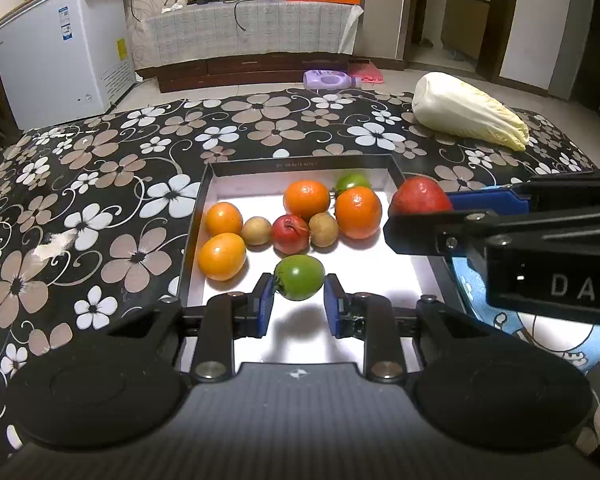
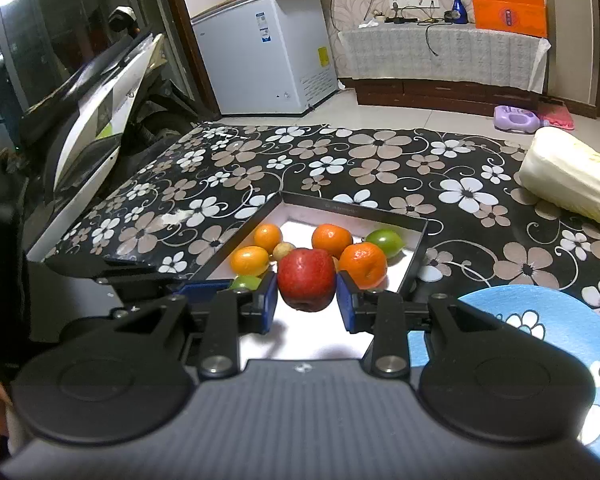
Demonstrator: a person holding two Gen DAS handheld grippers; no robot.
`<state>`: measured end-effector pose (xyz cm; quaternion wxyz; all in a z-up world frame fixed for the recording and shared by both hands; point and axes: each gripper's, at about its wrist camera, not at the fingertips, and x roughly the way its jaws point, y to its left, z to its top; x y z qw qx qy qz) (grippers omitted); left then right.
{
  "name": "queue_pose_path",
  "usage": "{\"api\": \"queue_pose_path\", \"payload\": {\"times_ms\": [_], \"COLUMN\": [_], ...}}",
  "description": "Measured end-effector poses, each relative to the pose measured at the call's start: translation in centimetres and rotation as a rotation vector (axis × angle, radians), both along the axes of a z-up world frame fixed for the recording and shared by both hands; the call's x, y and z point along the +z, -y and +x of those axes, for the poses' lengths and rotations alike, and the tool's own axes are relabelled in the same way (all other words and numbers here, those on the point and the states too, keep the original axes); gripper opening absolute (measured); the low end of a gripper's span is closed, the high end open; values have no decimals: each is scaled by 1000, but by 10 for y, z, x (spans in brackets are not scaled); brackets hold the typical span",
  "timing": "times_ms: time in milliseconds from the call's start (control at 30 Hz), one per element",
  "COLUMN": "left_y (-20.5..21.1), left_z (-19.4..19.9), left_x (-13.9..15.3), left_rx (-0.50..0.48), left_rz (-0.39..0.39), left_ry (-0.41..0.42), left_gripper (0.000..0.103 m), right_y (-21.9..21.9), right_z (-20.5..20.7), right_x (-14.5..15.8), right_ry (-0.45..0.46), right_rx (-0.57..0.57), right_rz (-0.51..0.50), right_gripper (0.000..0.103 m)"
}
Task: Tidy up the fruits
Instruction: 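Lift the apple and lime and carry both over the blue plate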
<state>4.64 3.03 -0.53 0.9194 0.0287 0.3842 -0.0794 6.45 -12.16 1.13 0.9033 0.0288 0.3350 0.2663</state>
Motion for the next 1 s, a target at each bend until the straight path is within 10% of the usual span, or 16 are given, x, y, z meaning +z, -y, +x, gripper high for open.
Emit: {"api": "queue_pose_path", "payload": {"times_ms": [1000], "left_y": [19], "left_z": [-1], "left_x": [2], "left_rx": [-25], "left_rz": [-5], "left_ry": [11], "left_gripper": [32], "right_y": [15], "right_z": [-4], "right_x": [3], "right_ry": [7], "right_rx": [-9], "right_rz": [7], "right_gripper": [35]}}
